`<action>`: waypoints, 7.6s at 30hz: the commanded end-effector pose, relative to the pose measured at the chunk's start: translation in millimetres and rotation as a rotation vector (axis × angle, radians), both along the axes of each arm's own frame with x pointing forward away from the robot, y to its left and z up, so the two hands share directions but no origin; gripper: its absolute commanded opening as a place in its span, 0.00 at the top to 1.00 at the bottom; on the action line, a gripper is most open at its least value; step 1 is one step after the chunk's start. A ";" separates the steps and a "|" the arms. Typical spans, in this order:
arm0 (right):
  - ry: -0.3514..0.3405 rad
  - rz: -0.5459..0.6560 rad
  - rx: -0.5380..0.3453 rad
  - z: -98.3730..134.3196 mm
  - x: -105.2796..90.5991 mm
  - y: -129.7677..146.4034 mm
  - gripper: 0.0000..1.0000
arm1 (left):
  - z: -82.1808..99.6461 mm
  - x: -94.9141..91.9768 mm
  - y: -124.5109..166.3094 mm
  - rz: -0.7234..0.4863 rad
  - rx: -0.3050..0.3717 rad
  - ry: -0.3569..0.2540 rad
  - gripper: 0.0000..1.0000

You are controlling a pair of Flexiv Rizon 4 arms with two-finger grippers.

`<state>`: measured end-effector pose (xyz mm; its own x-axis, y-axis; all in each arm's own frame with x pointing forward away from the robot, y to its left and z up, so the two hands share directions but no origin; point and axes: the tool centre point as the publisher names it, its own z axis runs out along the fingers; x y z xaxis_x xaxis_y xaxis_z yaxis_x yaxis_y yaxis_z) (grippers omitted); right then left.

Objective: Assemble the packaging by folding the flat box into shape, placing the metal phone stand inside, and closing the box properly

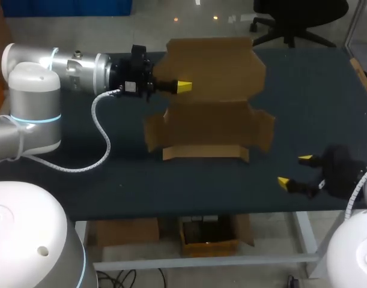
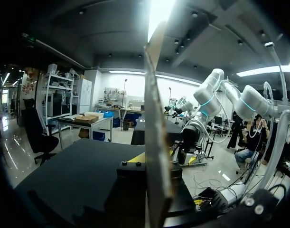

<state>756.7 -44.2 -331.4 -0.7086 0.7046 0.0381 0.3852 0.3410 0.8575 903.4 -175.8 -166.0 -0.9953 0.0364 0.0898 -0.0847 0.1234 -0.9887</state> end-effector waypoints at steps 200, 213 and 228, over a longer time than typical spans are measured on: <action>0.044 0.053 0.000 -98.1 131.9 200.2 1.00 | -18.2 33.9 -8.9 0.039 0.036 0.204 1.00; 0.050 0.050 0.003 -99.6 132.5 200.4 1.00 | -26.0 29.5 -11.4 0.019 0.052 0.214 1.00; 0.052 0.046 0.007 -99.9 132.5 200.3 1.00 | -36.5 20.0 -10.5 -0.003 0.058 0.225 1.00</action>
